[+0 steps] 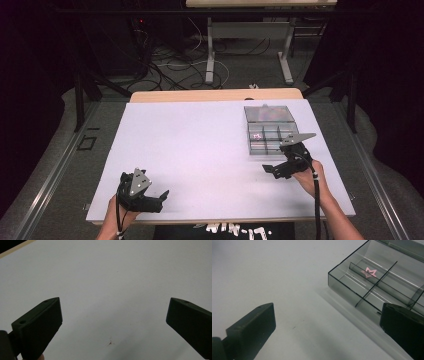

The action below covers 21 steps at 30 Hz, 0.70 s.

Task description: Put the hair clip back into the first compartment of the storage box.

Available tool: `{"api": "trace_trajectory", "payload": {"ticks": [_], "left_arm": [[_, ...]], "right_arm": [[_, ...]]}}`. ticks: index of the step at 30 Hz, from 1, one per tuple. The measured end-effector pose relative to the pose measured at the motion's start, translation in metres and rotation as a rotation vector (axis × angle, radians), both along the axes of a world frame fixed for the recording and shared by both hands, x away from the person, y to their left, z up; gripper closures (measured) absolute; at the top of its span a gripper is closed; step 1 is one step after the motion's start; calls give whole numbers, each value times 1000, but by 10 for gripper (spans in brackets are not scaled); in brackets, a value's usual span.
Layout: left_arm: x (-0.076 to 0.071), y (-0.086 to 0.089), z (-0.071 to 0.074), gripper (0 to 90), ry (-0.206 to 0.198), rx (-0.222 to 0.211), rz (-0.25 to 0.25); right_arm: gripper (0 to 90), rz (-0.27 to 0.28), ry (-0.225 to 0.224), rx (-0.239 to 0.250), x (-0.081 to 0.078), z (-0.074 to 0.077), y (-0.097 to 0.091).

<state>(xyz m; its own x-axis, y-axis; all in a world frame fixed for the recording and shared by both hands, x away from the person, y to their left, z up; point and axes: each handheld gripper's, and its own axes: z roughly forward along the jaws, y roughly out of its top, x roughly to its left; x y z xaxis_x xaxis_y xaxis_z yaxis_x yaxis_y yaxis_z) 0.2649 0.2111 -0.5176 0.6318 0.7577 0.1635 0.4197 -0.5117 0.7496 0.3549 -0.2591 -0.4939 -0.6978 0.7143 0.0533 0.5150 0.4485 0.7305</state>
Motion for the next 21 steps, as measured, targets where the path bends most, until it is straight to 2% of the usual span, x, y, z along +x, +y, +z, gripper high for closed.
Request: {"api": "trace_trajectory", "payload": {"ticks": [12,13,17,21], "left_arm": [[0,0,0,3,-1,6,-2],[0,0,0,3,-7,9,-1],[0,0,0,3,0,0,-4],[0,0,0,3,1,2,-4]], "right_arm": [[0,1,3,-5,-24,-11,-9],[0,7,15,-15,-26,-11,-10],[0,15,2,-3,-34,-14,-10],[0,27,6,-14,-43,-14,-11]]}}
